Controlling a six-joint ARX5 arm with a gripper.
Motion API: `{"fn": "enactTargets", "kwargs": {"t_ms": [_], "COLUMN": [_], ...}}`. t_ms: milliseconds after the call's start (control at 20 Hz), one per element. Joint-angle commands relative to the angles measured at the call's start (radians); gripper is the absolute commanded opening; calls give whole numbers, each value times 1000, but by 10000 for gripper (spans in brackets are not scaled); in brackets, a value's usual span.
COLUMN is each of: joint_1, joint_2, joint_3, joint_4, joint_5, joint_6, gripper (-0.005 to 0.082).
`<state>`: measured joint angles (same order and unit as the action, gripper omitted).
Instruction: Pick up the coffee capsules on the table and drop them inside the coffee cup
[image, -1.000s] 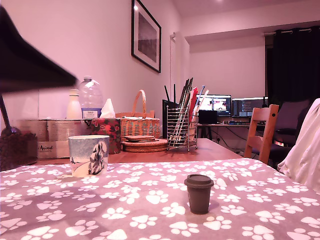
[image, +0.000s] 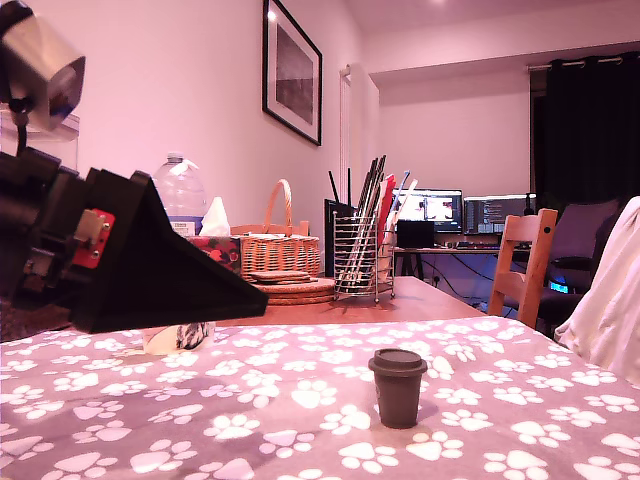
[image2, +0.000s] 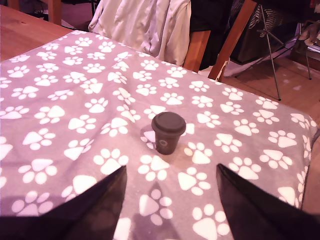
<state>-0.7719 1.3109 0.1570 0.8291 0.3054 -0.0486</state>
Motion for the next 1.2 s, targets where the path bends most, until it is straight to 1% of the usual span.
{"fn": "enactTargets", "kwargs": {"t_ms": [0, 300, 650, 800, 900, 1150], "joint_1": [-4, -37, -40, -40, -40, -40], "joint_2": [16, 126, 277, 341, 370, 425], "joint_3": [-12, 51, 164, 208, 231, 283], "joint_4": [10, 9, 9, 9, 9, 2], "joint_5": [2, 27, 27, 27, 28, 62], "joint_6": [5, 31, 31, 50, 50, 50], "gripper": [519, 518, 518, 518, 518, 518]}}
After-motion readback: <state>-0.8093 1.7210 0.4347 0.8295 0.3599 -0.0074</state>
